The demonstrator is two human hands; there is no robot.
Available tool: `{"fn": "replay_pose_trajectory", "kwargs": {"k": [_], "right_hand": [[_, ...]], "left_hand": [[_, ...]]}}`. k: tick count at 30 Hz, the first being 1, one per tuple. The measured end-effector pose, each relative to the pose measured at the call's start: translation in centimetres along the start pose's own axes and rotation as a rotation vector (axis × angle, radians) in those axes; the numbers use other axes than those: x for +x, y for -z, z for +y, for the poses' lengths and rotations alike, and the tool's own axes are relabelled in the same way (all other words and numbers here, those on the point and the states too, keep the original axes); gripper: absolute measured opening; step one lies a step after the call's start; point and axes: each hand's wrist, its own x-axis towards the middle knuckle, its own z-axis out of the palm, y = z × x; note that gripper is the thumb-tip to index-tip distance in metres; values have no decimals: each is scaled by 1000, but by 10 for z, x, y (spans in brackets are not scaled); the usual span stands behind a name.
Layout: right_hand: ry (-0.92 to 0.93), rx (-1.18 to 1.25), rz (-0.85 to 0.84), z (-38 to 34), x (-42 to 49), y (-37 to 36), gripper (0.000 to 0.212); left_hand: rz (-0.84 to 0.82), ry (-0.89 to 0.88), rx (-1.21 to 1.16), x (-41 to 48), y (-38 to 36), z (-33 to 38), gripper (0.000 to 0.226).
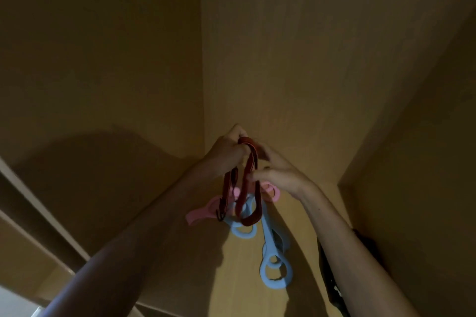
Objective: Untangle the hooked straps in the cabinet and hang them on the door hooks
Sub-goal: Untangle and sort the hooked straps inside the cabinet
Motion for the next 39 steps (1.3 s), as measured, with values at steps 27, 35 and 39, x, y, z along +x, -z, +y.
{"fn": "replay_pose_trajectory", "kwargs": {"k": [27,35,39], "right_hand": [[1,263,113,40,-18,-56,11],[-68,87,207,42,-54,-27,10],[-222,74,354,59,-77,2,14]], "left_hand": [[-75,-50,-321,-15,-23,26,29],[-83,-29,-421,1,-38,16,36],[-138,143,-507,4,-70,-15,6]]}}
